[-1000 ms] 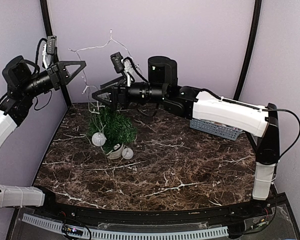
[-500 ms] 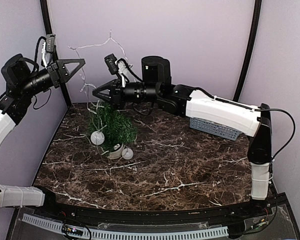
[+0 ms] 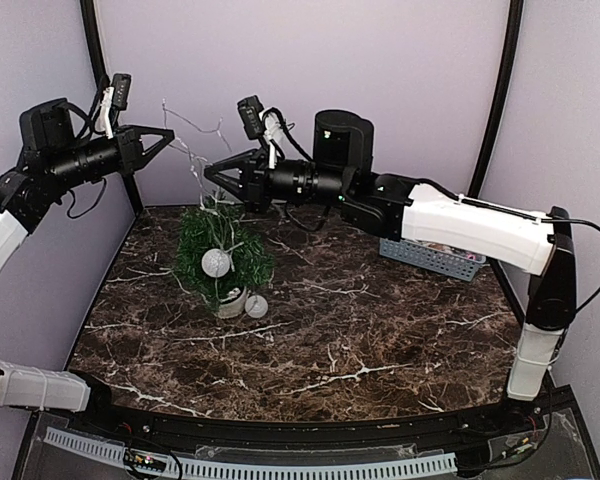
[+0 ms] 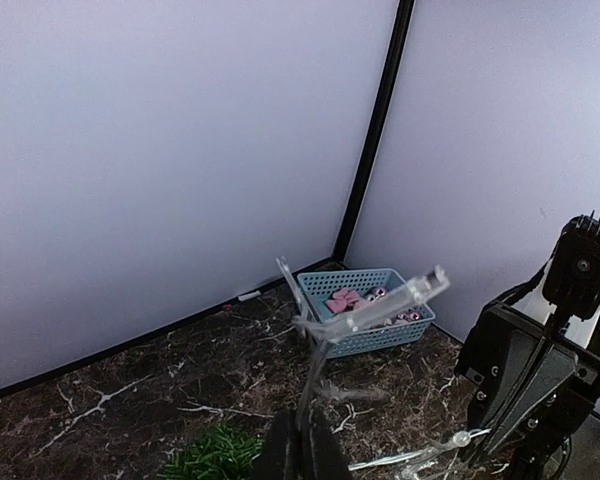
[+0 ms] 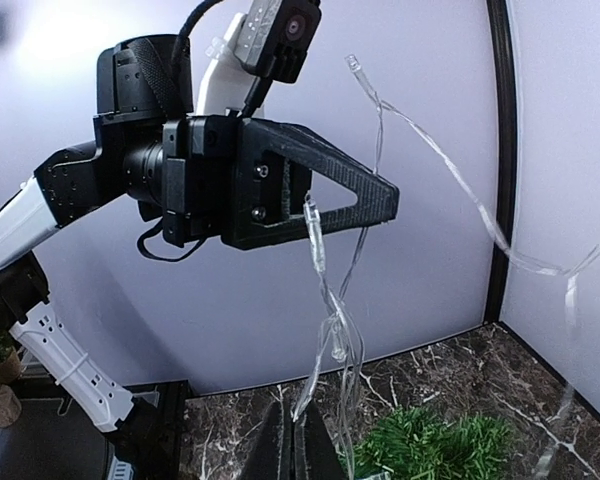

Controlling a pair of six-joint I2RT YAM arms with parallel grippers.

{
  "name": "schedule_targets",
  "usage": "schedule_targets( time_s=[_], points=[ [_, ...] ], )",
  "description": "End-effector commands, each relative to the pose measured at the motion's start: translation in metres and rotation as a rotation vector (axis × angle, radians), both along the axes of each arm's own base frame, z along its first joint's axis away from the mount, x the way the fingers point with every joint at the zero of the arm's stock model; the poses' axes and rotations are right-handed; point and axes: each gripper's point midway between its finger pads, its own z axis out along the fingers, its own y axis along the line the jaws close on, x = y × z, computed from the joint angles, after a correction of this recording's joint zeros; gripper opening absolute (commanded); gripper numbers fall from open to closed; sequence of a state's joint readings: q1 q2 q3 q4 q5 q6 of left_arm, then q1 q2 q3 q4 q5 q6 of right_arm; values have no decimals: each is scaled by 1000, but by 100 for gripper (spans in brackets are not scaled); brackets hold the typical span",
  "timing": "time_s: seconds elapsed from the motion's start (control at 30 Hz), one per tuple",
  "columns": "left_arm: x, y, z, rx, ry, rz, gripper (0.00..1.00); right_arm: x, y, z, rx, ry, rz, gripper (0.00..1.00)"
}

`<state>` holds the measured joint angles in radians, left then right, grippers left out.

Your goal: Decorate the small christmas tree

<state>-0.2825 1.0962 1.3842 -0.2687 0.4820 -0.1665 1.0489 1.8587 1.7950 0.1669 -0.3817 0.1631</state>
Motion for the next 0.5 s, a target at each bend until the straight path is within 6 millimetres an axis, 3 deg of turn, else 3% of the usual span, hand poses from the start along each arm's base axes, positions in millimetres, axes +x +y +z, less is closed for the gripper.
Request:
schedule_targets(
  time_s=[0.0,0.1,0.3,0.47],
  points=[
    [28,59,30,69,-120,331,0,-30,-18,30,65,-26,63,0],
    [26,61,32,80,-134,338,0,-21,-20,28,68,8,10,0],
    [8,43,33,93,-198,207,0,4,-17,24,74,80,-104,0],
    [15,68,28,127,-169,360,0,3,-25,31,99,96,-114,0]
  ],
)
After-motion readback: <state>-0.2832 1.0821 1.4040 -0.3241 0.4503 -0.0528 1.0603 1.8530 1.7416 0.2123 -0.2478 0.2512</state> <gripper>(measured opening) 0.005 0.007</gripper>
